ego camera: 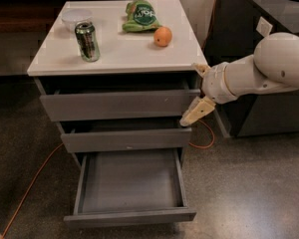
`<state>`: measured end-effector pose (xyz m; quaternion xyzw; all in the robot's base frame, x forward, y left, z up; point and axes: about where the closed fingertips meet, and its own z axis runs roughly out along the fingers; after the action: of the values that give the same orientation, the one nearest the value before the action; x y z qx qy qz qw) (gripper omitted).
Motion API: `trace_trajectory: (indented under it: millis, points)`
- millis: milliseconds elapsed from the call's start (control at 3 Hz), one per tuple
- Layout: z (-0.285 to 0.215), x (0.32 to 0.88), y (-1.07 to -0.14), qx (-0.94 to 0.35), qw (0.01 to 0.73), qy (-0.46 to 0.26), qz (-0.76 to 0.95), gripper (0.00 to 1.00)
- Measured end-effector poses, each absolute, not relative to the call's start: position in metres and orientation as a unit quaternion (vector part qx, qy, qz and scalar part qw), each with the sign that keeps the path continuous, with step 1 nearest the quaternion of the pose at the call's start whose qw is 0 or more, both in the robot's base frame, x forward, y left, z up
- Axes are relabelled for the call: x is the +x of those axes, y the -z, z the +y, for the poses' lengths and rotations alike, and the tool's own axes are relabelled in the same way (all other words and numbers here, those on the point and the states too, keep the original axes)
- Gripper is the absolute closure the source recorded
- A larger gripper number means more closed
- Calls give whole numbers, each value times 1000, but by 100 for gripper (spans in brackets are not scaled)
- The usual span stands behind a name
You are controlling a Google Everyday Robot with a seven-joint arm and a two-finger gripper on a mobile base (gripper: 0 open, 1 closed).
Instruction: Place orange into bottom drawer
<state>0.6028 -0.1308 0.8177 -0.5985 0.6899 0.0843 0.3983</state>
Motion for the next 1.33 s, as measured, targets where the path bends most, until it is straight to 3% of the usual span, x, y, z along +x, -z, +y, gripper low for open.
trace_trajectory:
  millis: [667,1333]
  points:
    - [-137,632,-820,-522,428,-155,721,0]
    - [-125,695,-857,-487,424,-173,744,0]
